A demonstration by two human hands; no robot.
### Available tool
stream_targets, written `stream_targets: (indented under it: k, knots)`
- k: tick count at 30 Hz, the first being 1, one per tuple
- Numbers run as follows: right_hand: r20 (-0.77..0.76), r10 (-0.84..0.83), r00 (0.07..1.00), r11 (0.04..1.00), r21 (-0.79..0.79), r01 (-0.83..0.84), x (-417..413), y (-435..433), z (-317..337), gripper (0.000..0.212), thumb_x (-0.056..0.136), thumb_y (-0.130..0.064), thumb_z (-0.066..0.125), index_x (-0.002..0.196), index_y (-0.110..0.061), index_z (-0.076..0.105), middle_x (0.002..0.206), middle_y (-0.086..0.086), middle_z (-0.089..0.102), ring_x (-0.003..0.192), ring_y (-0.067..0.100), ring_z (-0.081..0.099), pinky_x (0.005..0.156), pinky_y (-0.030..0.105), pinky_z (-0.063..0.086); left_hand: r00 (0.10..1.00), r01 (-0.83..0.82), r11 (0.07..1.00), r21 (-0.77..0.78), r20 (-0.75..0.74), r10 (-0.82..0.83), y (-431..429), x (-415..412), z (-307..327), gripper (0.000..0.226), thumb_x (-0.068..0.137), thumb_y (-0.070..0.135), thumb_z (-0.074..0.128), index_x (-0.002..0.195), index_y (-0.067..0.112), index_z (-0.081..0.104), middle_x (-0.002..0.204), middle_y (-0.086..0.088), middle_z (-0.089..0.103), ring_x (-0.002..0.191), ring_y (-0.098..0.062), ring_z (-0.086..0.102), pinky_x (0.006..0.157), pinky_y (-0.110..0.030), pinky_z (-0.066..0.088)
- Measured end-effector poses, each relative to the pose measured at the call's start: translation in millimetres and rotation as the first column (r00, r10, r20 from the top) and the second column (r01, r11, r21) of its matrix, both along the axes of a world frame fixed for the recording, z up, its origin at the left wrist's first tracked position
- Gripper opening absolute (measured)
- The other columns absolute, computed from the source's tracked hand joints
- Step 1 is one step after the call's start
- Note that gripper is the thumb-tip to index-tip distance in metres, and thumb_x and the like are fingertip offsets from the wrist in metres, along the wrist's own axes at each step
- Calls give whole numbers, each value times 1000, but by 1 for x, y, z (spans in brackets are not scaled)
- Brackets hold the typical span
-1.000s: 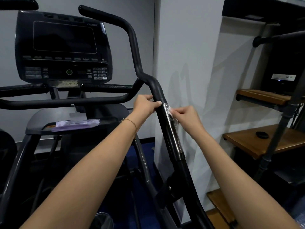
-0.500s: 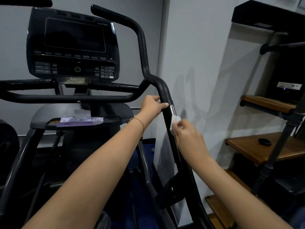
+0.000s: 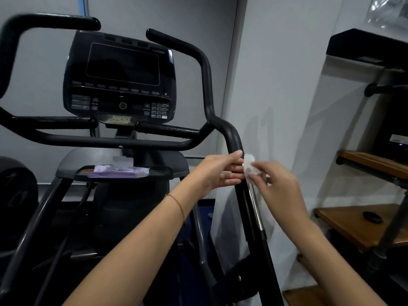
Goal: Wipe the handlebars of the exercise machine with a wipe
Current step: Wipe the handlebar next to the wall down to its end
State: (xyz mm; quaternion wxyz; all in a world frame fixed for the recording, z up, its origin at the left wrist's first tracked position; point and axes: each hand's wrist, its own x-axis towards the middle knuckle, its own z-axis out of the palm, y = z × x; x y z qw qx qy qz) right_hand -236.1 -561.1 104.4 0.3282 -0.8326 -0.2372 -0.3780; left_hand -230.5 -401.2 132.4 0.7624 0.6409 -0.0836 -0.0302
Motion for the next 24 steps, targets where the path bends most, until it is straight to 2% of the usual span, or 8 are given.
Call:
stream_targets:
  k: [3, 8, 12, 15, 17, 18, 22, 24]
  knots:
    - [4, 76, 997, 990, 116, -76, 2, 27, 32, 10, 86, -10, 63, 95, -13, 61, 86, -4, 62, 81, 16, 61, 75, 32, 52, 996, 56, 989, -135, 77, -46, 6, 5, 11, 19, 90, 19, 60, 102, 5, 63, 82, -5, 67, 69, -12, 64, 71, -22, 57]
    - [-41, 135, 990, 991, 23, -134, 21, 51, 58, 27, 83, -14, 66, 109, -15, 57, 101, -4, 61, 92, 14, 60, 84, 36, 52, 975, -133, 973, -188, 153, 163, 30, 30, 17, 5, 88, 7, 62, 84, 11, 63, 74, -1, 66, 59, -5, 64, 59, -14, 54]
    - [-172, -145, 974, 955, -284, 92, 45, 44, 71, 47, 90, -31, 57, 134, -16, 47, 140, 0, 44, 124, 18, 46, 102, 31, 36, 834, -503, 837, -215, 136, 535, 50, 80, 20, 12, 89, 6, 59, 78, 12, 60, 80, -4, 64, 73, -15, 64, 69, -23, 57]
    - [-191, -271, 943, 853, -501, 143, 56, 50, 64, 46, 92, -29, 54, 135, -13, 46, 145, 1, 37, 127, 22, 43, 101, 32, 37, 688, -682, 718, -139, 211, 695, 57, 118, 23, 11, 90, 13, 57, 79, 13, 58, 79, 0, 62, 80, -18, 63, 76, -24, 54]
    - [-152, -303, 941, 824, -537, 178, 59, 53, 59, 43, 93, -25, 54, 133, -13, 47, 142, 0, 38, 121, 23, 48, 94, 32, 41, 653, -700, 713, -41, 369, 662, 51, 134, 29, 15, 92, 13, 54, 77, 14, 57, 72, 6, 58, 70, -9, 58, 63, -7, 45]
    - [-139, -311, 940, 821, -538, 192, 61, 52, 58, 42, 93, -26, 53, 133, -15, 47, 142, -2, 37, 119, 23, 48, 91, 31, 41, 657, -688, 726, 27, 450, 605, 47, 144, 32, 14, 94, 12, 51, 83, 13, 60, 75, 6, 59, 73, -8, 58, 61, -7, 42]
    - [-133, -285, 949, 850, -492, 186, 65, 46, 54, 45, 94, -31, 51, 137, -23, 42, 148, -11, 29, 120, 14, 47, 89, 24, 39, 670, -665, 681, 307, 648, 362, 32, 170, 33, 38, 94, 0, 36, 111, 14, 66, 108, -4, 67, 101, -20, 60, 82, -22, 45]
    - [-130, -259, 957, 870, -462, 173, 66, 45, 51, 47, 94, -32, 51, 139, -25, 41, 149, -14, 29, 120, 12, 47, 89, 23, 38, 556, -716, 642, 275, 781, 285, 28, 165, 22, 41, 88, -6, 39, 111, 11, 68, 115, -5, 67, 108, -20, 61, 94, -23, 44]
